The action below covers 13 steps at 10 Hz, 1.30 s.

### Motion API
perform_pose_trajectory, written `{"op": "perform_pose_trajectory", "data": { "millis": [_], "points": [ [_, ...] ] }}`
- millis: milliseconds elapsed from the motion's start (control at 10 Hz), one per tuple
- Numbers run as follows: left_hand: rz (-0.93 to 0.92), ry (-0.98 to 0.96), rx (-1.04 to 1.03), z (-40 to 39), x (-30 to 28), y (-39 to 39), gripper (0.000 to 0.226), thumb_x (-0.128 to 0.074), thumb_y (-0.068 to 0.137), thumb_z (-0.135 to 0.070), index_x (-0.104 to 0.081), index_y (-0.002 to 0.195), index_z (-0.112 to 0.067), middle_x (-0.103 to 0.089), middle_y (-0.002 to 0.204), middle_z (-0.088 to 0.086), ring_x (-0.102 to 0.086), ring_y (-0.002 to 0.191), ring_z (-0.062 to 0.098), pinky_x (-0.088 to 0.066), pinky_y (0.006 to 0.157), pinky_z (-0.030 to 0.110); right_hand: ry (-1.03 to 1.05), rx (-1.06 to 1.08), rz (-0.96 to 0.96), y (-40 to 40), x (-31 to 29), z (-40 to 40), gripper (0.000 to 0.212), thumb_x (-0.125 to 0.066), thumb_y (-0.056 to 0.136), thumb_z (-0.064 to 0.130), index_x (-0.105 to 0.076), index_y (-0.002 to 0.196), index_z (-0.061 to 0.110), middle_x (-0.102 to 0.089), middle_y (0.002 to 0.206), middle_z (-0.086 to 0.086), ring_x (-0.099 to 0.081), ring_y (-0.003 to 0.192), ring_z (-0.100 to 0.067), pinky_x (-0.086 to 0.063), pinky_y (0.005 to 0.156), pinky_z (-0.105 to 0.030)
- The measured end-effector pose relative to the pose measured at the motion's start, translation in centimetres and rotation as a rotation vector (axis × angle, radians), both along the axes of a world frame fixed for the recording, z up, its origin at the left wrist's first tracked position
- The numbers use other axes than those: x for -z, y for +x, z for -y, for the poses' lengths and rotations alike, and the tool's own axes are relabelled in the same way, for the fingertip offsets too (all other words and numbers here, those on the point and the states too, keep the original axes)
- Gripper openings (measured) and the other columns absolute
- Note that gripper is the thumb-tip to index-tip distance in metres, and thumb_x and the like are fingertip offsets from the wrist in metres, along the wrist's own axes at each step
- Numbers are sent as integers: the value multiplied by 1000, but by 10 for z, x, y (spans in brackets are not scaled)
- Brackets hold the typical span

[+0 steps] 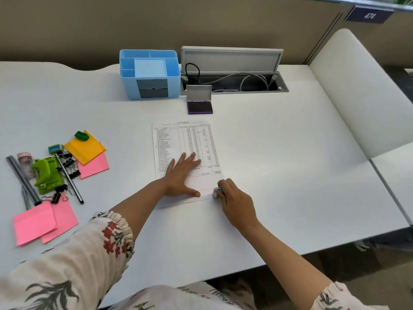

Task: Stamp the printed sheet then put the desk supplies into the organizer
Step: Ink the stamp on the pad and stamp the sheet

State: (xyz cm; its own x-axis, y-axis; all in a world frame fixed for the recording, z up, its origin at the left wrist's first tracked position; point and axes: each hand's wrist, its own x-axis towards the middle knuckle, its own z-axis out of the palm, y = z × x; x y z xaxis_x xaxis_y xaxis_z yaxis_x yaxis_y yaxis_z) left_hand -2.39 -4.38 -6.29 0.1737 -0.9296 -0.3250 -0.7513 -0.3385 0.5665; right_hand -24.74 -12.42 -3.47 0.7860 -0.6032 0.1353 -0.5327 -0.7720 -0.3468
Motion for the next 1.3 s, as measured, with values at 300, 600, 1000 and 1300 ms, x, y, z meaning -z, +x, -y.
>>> {"op": "perform_pose_trajectory", "data": {
  "millis": [300,600,1000,1300],
  "points": [
    [-2,-2,-14,0,-1,0,115,-76,68,-62,-6,155,-37,16,161,-18,25,146,7,20,115,38,101,1,-12,2,-10,4,12,-45,99,29,-40,93,21,-45,86,8,-44,57,-22,-44,50,-35],
    [-7,0,-15,0,-1,0,115,-76,67,-63,-6,155,-36,16,161,-18,25,146,7,20,116,38,545,398,312,-15,-19,21,14,-38,104,29,-46,94,27,-56,72,9,-45,57,-6,-36,56,-21],
    [-12,1,-41,0,-2,0,115,-78,66,-61,-9,155,-36,13,162,-17,23,147,7,19,117,39,1430,986,1014,-6,-13,39,21,-37,104,23,-45,85,19,-42,72,3,-41,51,-9,-31,42,-18],
    [-30,-73,-173,6,-21,-17,112,-82,61,-56,-15,149,-44,-1,162,-14,18,148,9,13,119,47,1375,943,940,13,-13,56,26,-37,105,32,-47,86,18,-43,74,2,-42,58,-12,-33,49,-21]
  ]
}}
